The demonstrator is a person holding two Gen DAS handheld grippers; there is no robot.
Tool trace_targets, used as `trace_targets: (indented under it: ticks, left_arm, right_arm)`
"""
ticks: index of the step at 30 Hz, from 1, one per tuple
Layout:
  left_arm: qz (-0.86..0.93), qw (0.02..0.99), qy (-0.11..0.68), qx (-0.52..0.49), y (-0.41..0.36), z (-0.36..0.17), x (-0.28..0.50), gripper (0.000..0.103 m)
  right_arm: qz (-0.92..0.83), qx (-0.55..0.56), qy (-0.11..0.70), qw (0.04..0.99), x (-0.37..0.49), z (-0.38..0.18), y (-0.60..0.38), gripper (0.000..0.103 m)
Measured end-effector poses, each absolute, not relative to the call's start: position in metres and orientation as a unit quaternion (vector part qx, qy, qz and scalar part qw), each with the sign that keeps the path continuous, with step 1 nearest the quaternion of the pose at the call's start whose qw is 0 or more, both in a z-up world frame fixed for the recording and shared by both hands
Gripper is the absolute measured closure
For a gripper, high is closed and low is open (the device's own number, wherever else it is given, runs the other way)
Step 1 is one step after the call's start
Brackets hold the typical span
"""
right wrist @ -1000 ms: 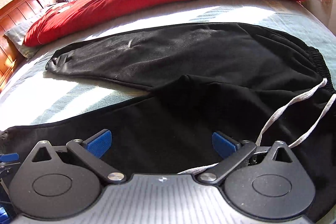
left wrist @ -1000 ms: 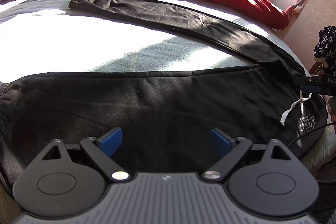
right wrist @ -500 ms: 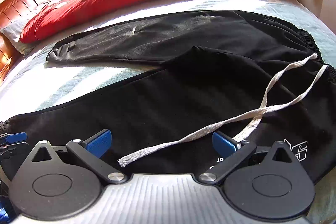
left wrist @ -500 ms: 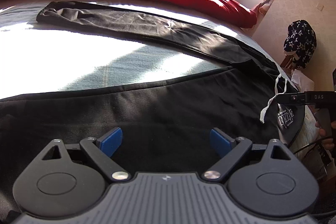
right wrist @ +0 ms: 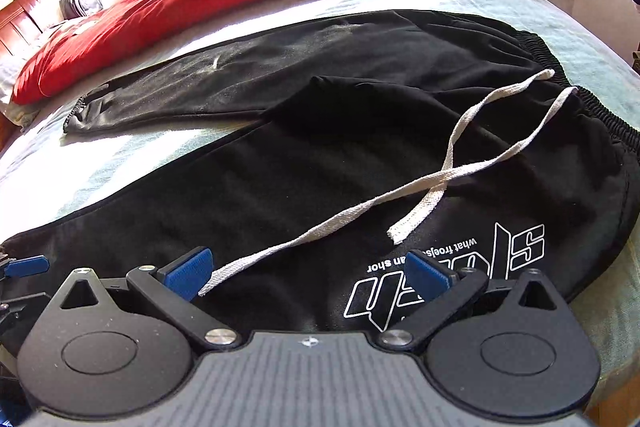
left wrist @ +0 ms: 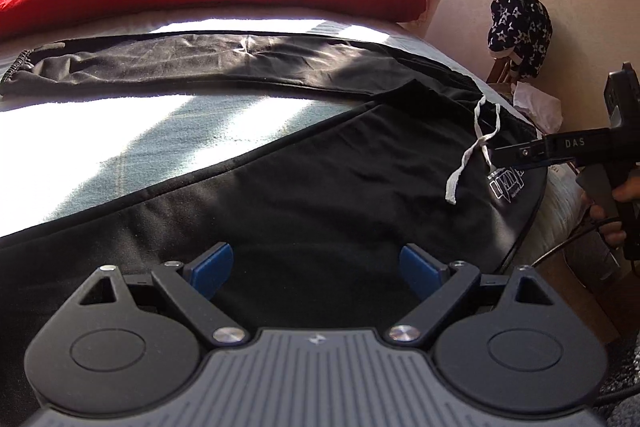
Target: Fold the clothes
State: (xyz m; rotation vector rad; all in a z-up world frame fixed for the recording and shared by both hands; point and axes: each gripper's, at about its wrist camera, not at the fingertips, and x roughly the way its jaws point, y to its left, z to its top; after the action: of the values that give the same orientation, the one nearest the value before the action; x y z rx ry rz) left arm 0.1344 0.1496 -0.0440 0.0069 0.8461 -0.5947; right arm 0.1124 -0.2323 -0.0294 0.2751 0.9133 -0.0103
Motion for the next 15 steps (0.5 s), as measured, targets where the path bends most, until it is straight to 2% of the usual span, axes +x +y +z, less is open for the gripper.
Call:
trace_targets:
  ticks: [6, 15]
  left_arm:
    - [-0.243, 0.867, 0.432, 0.046, 0.154, -0.067, 0.122, 0.012]
    - [-0.250, 0.862, 0.438, 0.056, 0.154, -0.069, 0.119, 0.001]
  right_arm:
    - [0.018, 0.075, 0.452, 0.889, 0.110, -0.040, -0.209, 0.000]
    - [0.003, 0.058, 0.488, 0.871, 0.108, -0.074, -0.199, 0.000]
